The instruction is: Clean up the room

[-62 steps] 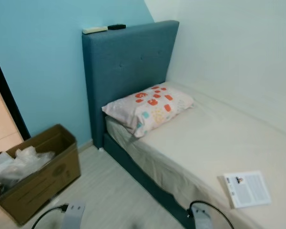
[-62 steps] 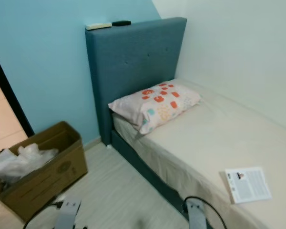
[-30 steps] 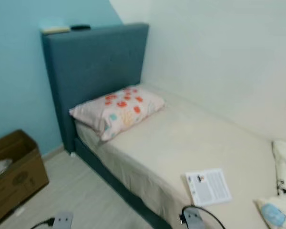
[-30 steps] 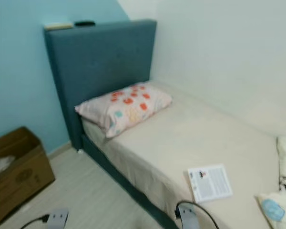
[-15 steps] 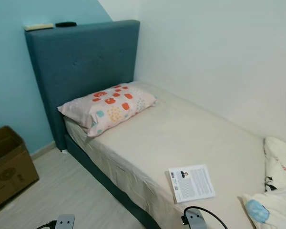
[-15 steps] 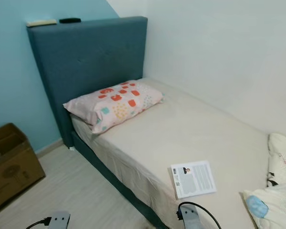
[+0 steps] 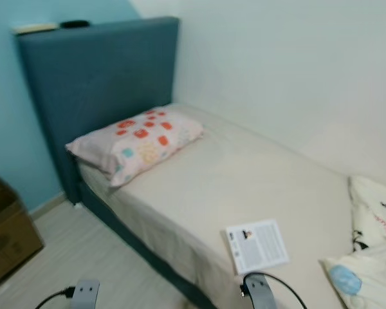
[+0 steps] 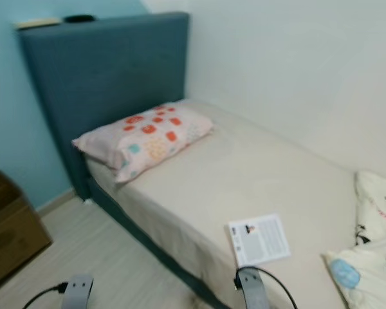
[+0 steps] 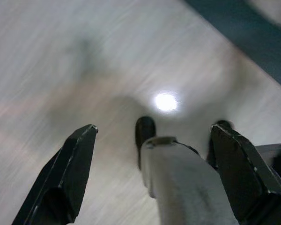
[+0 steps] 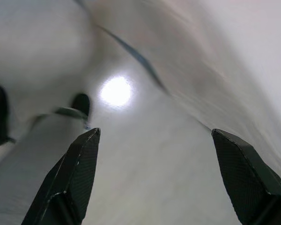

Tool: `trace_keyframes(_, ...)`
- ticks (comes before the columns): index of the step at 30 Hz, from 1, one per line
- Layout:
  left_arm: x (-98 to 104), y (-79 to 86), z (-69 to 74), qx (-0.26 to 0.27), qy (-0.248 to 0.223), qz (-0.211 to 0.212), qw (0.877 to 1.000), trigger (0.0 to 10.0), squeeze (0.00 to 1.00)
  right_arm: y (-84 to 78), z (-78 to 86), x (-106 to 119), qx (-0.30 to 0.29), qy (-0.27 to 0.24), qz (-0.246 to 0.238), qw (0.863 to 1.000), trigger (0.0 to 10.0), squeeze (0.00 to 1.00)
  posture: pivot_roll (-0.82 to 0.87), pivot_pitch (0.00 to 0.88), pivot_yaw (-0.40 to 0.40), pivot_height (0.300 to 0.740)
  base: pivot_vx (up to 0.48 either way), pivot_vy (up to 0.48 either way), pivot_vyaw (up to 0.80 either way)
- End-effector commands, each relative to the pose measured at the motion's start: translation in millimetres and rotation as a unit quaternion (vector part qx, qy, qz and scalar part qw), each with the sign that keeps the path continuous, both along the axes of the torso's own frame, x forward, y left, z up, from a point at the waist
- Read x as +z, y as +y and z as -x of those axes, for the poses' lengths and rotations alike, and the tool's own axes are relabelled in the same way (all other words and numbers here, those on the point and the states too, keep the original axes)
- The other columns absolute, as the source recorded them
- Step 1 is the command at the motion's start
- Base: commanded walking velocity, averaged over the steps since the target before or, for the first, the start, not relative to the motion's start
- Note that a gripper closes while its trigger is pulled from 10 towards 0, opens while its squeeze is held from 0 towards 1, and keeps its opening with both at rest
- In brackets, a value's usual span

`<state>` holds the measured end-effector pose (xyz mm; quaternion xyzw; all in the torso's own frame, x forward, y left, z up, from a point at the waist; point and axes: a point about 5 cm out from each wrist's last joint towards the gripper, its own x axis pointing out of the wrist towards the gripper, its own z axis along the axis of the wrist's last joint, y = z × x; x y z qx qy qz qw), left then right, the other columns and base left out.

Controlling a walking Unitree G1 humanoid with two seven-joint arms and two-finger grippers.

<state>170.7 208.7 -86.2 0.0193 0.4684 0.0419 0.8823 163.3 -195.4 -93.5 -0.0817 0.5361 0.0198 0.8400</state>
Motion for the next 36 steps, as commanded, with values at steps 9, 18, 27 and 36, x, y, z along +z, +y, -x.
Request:
trace_keyframes(9,-4.4,-4.9,8.4,0.0,0.01,0.009,1.0,10.0,0.0,-0.4,-7.8,3.4,0.006,-0.009,0.002,1.0,10.0,0.0,0.21,0.0,-0.172,0.74,0.292,0.0,0.0)
trace_keyframes(18,-4.2,-4.7,7.5,0.012,0.009,0.008,1.0,10.0,0.0,-1.1,-10.0,4.2,-0.054,-0.009,-0.016,0.998,10.0,0.0,0.21,0.0,-0.166,0.74,0.028,0.0,0.0)
trace_keyframes(27,-4.1,-2.8,8.2,0.015,0.008,0.008,1.0,10.0,0.0,-10.4,-17.2,8.9,-0.128,-0.028,-0.03,0.991,10.0,0.0,0.21,0.0,-0.161,0.725,0.0,0.0,0.0)
trace_keyframes(36,-3.8,1.5,9.5,0.02,0.008,0.003,1.0,10.0,0.0,-9.9,-57.5,31.0,-0.258,-0.12,-0.16,0.945,10.0,0.0,0.22,0.0,-0.155,0.695,0.0,0.0,0.0)
